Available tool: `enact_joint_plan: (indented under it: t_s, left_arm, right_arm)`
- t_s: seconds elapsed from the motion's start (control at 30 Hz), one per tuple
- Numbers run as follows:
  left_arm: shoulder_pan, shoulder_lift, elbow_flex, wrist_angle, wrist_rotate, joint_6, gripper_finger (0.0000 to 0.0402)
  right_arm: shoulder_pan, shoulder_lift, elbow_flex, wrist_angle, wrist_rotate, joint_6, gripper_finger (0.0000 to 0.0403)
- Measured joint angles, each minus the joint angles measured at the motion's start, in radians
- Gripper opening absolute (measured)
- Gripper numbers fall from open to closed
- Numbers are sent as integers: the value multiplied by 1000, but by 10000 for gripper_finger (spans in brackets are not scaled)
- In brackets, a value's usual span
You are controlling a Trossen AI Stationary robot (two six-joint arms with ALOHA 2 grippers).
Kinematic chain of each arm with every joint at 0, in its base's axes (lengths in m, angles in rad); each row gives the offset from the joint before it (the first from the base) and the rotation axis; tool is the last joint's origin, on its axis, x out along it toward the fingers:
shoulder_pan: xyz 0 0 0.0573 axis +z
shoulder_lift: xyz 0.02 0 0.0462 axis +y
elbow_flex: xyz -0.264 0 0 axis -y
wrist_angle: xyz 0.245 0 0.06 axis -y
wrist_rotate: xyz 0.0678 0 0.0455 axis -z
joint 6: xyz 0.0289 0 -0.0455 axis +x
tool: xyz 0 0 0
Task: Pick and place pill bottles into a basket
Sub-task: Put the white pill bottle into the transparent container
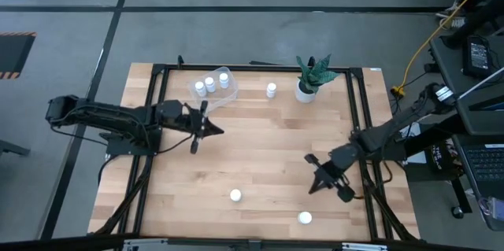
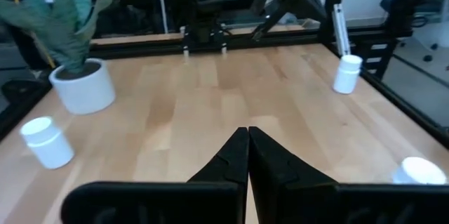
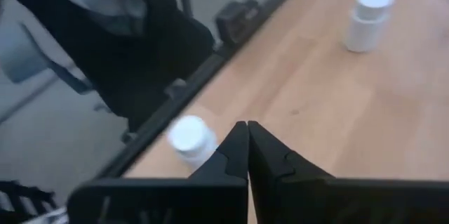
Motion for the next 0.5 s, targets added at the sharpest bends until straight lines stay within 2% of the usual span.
enact_joint_plan:
  t_s: [0.17, 0.43, 0.5]
  left_arm:
    - [-34, 0, 0, 35, -1, -43, 1]
    - [-74, 0, 0, 36, -5, -56, 3]
    - [-78, 0, 0, 36, -4, -58, 1]
  right_arm:
    - [83, -35, -47, 63, 3, 106, 0]
    - [176, -36, -51, 4, 117, 145, 0]
    - [196, -36, -51, 1, 193, 154, 0]
